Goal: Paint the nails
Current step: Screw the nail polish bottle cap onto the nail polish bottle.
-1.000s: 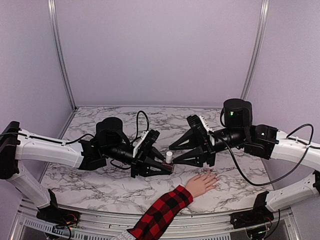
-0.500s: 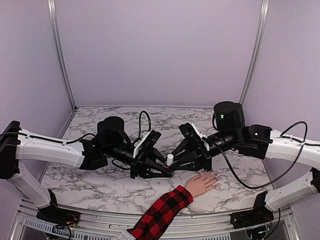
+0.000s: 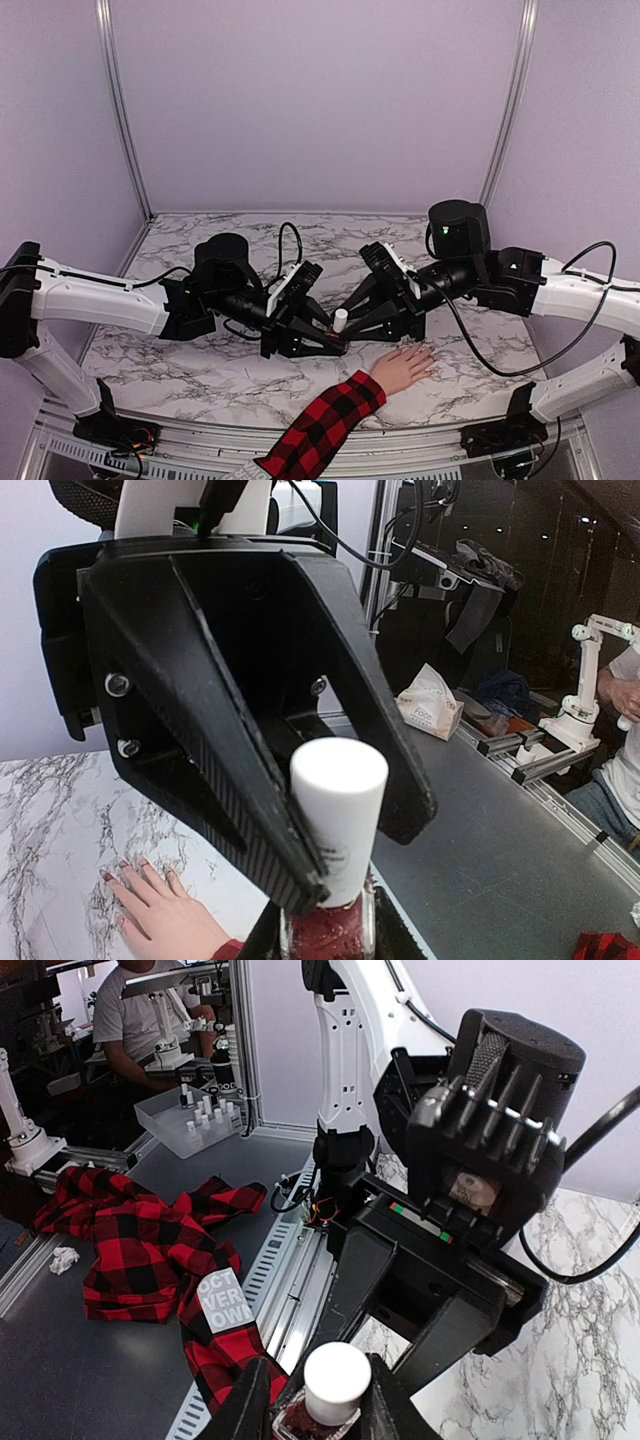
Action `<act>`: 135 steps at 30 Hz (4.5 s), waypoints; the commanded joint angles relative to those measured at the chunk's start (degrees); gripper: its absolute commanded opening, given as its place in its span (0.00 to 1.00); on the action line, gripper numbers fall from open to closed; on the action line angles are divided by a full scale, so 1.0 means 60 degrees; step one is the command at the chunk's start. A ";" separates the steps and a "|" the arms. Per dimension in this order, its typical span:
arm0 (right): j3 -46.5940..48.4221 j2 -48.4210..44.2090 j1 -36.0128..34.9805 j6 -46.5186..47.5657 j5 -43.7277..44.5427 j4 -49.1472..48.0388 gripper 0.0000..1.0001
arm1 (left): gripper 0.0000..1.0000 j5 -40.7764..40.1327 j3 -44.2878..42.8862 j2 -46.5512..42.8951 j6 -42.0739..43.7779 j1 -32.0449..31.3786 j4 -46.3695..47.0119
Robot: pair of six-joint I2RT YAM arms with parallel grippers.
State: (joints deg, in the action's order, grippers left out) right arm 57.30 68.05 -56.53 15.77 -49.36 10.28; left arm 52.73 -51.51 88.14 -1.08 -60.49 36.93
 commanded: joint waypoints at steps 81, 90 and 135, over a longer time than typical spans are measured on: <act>0.0383 -0.0195 0.0318 -0.0201 -0.0234 -0.0341 0.46 | 0.00 0.0337 -0.0238 -0.0612 0.0421 0.0174 -0.0577; 0.0720 0.0172 0.0087 -0.0047 -0.0595 -0.0094 0.40 | 0.00 0.0530 -0.0424 -0.0315 0.0425 -0.0004 -0.0617; -0.0101 0.1013 0.0199 -0.2393 0.4442 -0.1479 0.02 | 0.00 -0.7429 0.0323 -0.1642 0.0329 0.0282 0.0079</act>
State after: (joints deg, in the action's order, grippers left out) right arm 59.24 71.72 -54.76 7.07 -30.96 2.02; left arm 22.87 -48.53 79.83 2.72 -59.35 31.11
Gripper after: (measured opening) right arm 0.147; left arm 0.204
